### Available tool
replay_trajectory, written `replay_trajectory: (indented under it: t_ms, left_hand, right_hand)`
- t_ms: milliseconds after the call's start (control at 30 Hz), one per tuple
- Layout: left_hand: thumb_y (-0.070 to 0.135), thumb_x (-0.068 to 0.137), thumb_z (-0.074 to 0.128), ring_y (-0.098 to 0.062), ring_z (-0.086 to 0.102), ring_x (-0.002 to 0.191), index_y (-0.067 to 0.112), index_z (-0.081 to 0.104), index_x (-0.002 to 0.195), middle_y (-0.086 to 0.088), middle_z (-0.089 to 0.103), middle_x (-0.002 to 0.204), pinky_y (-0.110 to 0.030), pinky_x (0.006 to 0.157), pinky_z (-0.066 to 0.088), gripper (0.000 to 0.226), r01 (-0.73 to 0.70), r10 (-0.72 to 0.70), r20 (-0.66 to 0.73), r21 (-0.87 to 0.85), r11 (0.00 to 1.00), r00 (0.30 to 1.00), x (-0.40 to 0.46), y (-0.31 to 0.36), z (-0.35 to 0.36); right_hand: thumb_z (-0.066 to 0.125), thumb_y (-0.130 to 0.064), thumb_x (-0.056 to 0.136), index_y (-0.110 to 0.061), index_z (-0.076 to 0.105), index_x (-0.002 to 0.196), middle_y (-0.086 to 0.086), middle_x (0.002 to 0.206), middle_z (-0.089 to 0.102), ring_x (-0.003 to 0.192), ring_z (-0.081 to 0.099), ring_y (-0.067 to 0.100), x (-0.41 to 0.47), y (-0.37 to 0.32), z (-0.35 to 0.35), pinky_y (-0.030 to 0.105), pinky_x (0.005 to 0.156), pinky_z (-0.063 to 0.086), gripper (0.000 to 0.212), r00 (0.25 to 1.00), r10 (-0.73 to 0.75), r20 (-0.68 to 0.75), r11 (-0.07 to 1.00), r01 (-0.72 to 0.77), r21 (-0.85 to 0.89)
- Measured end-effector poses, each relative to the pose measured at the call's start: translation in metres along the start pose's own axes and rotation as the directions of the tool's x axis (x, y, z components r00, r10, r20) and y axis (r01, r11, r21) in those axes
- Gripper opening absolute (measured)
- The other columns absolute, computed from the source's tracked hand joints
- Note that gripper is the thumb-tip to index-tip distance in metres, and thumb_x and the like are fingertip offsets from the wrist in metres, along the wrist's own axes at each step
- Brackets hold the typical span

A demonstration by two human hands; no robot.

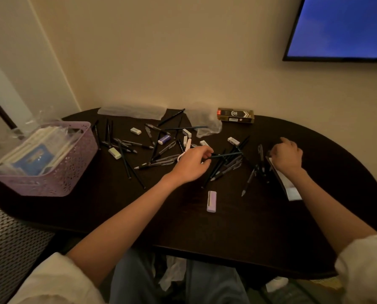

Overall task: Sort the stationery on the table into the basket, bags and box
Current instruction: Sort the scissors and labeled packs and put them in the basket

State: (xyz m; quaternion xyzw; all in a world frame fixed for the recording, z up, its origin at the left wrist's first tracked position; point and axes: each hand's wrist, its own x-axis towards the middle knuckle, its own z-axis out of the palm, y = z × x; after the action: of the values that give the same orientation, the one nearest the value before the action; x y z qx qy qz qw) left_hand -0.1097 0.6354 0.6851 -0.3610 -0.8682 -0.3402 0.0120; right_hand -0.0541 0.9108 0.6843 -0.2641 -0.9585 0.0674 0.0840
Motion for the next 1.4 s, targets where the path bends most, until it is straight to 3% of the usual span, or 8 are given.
replay_trajectory:
  t_ms: [167,300,533,700,867,1067,1233,1400]
  left_hand:
    - [0.007,0.093,0.057,-0.009,0.060,0.105,0.009,0.059,0.123,-0.003,0.065,0.117,-0.017,0.086,0.048,0.030,0.039,-0.042,-0.032,-0.079,0.996,0.999,0.002,0.000,-0.010]
    - [0.012,0.094,0.057,-0.010,0.061,0.105,0.012,0.061,0.120,-0.003,0.065,0.116,-0.012,0.080,0.048,0.026,0.129,-0.146,-0.065,-0.217,0.968,0.987,0.002,-0.004,-0.022]
    - [0.023,0.095,0.057,-0.013,0.063,0.106,0.012,0.062,0.118,-0.003,0.068,0.111,-0.037,0.099,0.050,0.026,0.190,-0.254,-0.094,-0.432,0.882,0.963,-0.008,-0.010,-0.061]
    - [0.031,0.080,0.076,-0.013,0.053,0.120,0.013,0.044,0.137,0.000,0.056,0.126,-0.023,0.097,0.045,0.068,0.163,-0.231,-0.188,-0.320,0.933,0.955,-0.018,-0.020,-0.087]
    - [0.049,0.061,0.086,-0.017,0.038,0.131,0.014,0.025,0.146,-0.004,0.041,0.143,-0.037,0.109,0.032,0.110,0.079,-0.049,-0.357,0.071,0.994,0.933,-0.034,-0.025,-0.098]
    - [0.041,0.068,0.083,-0.017,0.043,0.121,0.015,0.032,0.142,-0.004,0.048,0.131,-0.032,0.100,0.036,0.093,0.081,-0.006,-0.489,0.132,0.988,0.872,-0.051,-0.038,-0.105]
    - [0.033,0.072,0.081,-0.019,0.037,0.131,0.015,0.026,0.147,-0.005,0.042,0.140,-0.040,0.107,0.033,0.094,0.104,-0.042,-0.432,0.121,0.987,0.901,-0.065,-0.052,-0.113]
    - [0.037,0.074,0.080,-0.015,0.038,0.127,0.022,0.020,0.149,-0.003,0.042,0.141,-0.025,0.099,0.028,0.097,0.126,-0.054,-0.397,0.157,0.980,0.916,-0.073,-0.065,-0.115]
  right_hand:
    - [0.055,-0.002,0.084,-0.012,0.065,0.101,0.012,0.103,0.065,0.109,0.054,0.032,0.002,-0.035,-0.029,0.042,0.101,0.032,0.022,0.975,-0.191,-0.115,0.967,0.167,-0.193]
    - [0.055,-0.001,0.085,-0.018,0.065,0.092,0.007,0.094,0.068,0.098,0.060,0.028,0.001,-0.079,-0.060,0.039,0.099,0.030,0.021,0.916,-0.389,-0.099,0.908,0.363,-0.210]
    - [0.055,-0.010,0.091,-0.015,0.067,0.094,0.005,0.096,0.067,0.083,0.059,0.020,-0.011,-0.150,-0.097,0.036,0.074,0.049,0.013,0.836,-0.513,-0.196,0.836,0.538,0.109]
    - [0.060,-0.007,0.090,-0.013,0.068,0.087,0.007,0.087,0.068,0.078,0.067,0.021,-0.018,-0.188,-0.107,0.042,0.077,0.056,0.010,0.872,-0.445,-0.207,0.683,0.479,0.551]
    - [0.064,-0.007,0.089,-0.004,0.069,0.097,0.001,0.081,0.066,0.071,0.063,0.009,-0.039,-0.220,-0.104,0.020,0.061,0.053,0.010,0.893,-0.440,-0.100,0.502,0.337,0.796]
    - [0.062,-0.001,0.089,0.003,0.065,0.102,0.011,0.082,0.067,0.064,0.066,0.014,-0.053,-0.242,-0.093,0.015,0.050,0.051,0.014,0.865,-0.500,0.052,0.403,0.179,0.897]
    - [0.068,0.001,0.082,-0.003,0.067,0.099,0.012,0.090,0.069,0.073,0.068,0.014,-0.051,-0.247,-0.083,0.019,0.059,0.056,0.017,0.800,-0.592,0.092,0.490,0.267,0.830]
    - [0.069,0.000,0.081,-0.008,0.066,0.092,0.011,0.085,0.071,0.065,0.067,0.012,-0.048,-0.255,-0.070,0.021,0.060,0.056,0.014,0.808,-0.583,0.086,0.513,0.284,0.810]
